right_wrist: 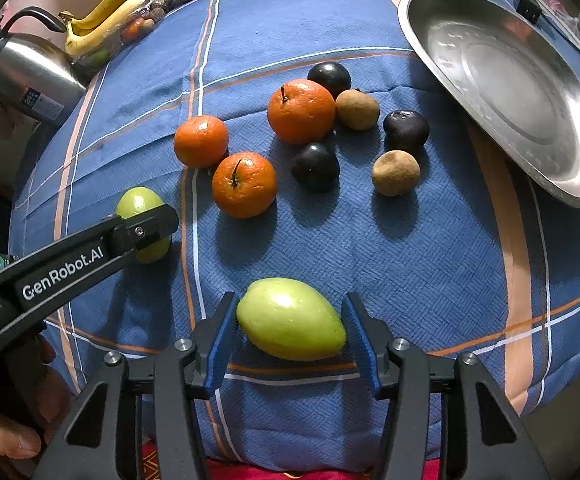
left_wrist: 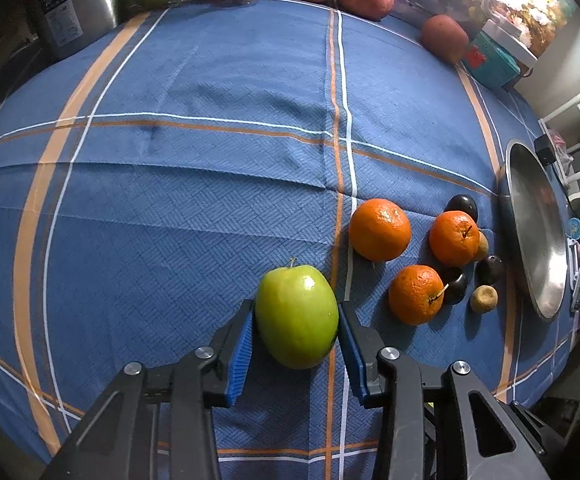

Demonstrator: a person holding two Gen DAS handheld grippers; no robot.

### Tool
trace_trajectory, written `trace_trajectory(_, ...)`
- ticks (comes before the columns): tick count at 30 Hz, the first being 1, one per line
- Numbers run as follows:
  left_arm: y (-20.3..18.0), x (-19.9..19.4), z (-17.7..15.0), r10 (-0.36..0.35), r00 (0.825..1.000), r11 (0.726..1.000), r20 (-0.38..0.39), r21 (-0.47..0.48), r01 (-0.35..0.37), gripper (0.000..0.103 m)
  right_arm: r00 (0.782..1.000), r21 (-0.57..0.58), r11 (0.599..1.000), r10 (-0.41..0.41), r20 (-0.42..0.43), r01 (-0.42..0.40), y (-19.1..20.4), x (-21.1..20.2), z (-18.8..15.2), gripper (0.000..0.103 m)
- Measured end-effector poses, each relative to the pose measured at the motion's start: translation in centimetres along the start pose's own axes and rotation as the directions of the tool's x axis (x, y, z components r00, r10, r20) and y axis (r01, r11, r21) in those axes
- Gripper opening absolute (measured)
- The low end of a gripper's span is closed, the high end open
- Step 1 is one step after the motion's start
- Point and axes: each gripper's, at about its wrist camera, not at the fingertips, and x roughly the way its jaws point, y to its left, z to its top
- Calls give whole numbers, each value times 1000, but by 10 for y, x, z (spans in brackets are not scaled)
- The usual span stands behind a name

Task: Organize fruits
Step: 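Grasp the green apple with the left tool while the right tool grasps the yellow-green pear, then carry the green apple with the left tool while the right tool carries the pear to the steel plate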

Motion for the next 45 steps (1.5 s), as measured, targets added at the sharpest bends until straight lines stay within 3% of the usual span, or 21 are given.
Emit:
trace_trajectory(10,4,-7,-6,14,1000,1000,1,-24,-14,43,999,3,999,34,5,-34,-4,-5,3,54)
trace_trajectory(31,-25,-41,-13,84,996,996,33,-33,-83,43,985,14,996,81,149,-84,-15,-50,13,54)
trace_trajectory(45,-64,-75,20,98,990,995,98,-20,-96,43,962,15,999,-36,270,33,-30,-90,47,54)
